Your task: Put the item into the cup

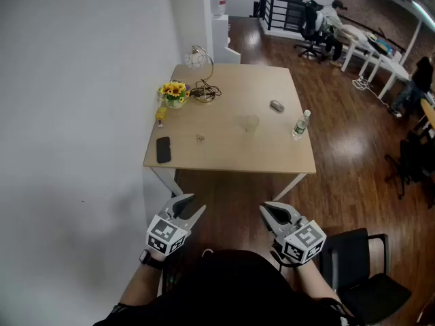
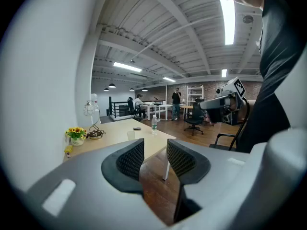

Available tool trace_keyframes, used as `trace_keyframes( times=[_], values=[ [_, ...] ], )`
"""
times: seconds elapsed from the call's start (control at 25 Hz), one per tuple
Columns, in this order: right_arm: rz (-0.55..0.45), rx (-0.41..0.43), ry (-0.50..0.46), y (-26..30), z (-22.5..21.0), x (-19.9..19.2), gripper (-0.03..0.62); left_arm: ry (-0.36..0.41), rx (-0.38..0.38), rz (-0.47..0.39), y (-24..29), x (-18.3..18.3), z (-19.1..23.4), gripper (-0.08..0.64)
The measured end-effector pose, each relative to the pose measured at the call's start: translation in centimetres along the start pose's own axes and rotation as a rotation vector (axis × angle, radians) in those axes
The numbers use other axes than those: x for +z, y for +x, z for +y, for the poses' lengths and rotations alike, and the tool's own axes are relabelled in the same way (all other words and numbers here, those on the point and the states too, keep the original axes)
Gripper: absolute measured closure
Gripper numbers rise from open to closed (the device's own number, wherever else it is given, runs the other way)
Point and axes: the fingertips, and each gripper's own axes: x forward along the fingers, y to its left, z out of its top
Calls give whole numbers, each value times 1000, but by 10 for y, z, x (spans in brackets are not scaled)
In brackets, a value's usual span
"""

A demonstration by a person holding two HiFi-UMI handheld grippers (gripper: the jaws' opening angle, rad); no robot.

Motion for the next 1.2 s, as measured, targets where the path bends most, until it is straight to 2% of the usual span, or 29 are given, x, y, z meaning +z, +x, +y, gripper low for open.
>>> trace_keyframes(
  times=[0.48, 0.68, 0.96, 1.2],
  values=[
    [31, 65, -62, -12, -32, -9, 584, 28, 53, 20, 45, 4, -3, 418],
    [46, 77, -48, -2, -52, -11, 584, 18, 66, 43, 65, 1, 8, 419],
    [58, 72, -51, 48, -92, 2, 584, 6, 48, 56, 107, 1, 56, 423],
    [72, -9, 1, 117, -156, 14, 584, 36, -23, 70, 157, 5, 122, 422]
  ],
)
